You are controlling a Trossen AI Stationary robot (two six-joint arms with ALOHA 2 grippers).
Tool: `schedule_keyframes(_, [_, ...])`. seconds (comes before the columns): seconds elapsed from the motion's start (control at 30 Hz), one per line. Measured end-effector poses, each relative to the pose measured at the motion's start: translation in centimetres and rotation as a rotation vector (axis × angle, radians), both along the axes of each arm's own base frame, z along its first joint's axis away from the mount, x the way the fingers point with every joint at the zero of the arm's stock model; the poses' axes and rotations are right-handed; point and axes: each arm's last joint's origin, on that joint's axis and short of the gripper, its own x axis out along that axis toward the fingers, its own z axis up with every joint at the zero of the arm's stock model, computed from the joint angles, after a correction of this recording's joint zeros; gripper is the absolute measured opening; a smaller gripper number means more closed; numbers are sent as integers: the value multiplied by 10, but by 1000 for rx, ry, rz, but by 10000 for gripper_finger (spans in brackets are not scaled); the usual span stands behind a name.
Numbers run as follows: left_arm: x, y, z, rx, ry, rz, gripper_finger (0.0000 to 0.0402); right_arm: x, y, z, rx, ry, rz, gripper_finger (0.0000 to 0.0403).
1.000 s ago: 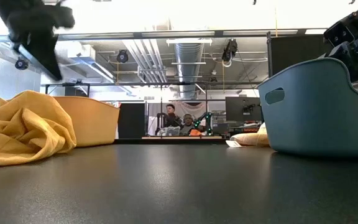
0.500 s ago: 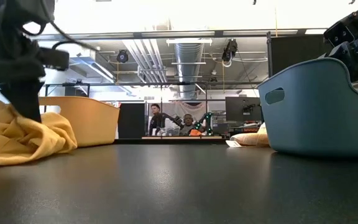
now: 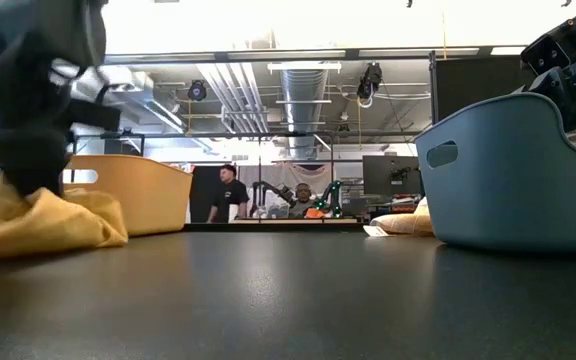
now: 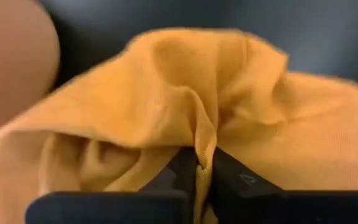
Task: Sort towels by color in basket
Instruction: Put the top yellow microfiber cloth into the yellow bin
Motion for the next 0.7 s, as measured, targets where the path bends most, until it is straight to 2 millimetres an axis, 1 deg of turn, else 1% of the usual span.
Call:
schedule_keyframes(0.07, [9, -3, 17, 15, -32, -28, 3, 0, 0, 0, 0, 0, 0, 13])
schedule_keyframes(0.13, [16, -4, 40, 53, -70, -61, 2, 0, 0, 0, 0, 0, 0, 13])
schedule_keyframes(0.2, [20, -4, 68, 114, -110, -83, 1, 0, 0, 0, 0, 0, 0, 13])
schedule_keyframes(0.3, [19, -1, 112, 226, -172, -89, 1, 0, 0, 0, 0, 0, 0, 13])
schedule_keyframes(0.43, [10, 7, 167, 358, -323, -54, 1, 0, 0, 0, 0, 0, 0, 13])
schedule_keyframes(0.53, [-2, 15, 202, 433, -447, -18, 1, 0, 0, 0, 0, 0, 0, 13])
schedule_keyframes(0.63, [-18, 25, 226, 461, -547, 31, 0, 0, 0, 0, 0, 0, 0, 13])
schedule_keyframes(0.7, [-27, 30, 235, 448, -590, 59, 0, 0, 0, 0, 0, 0, 0, 13])
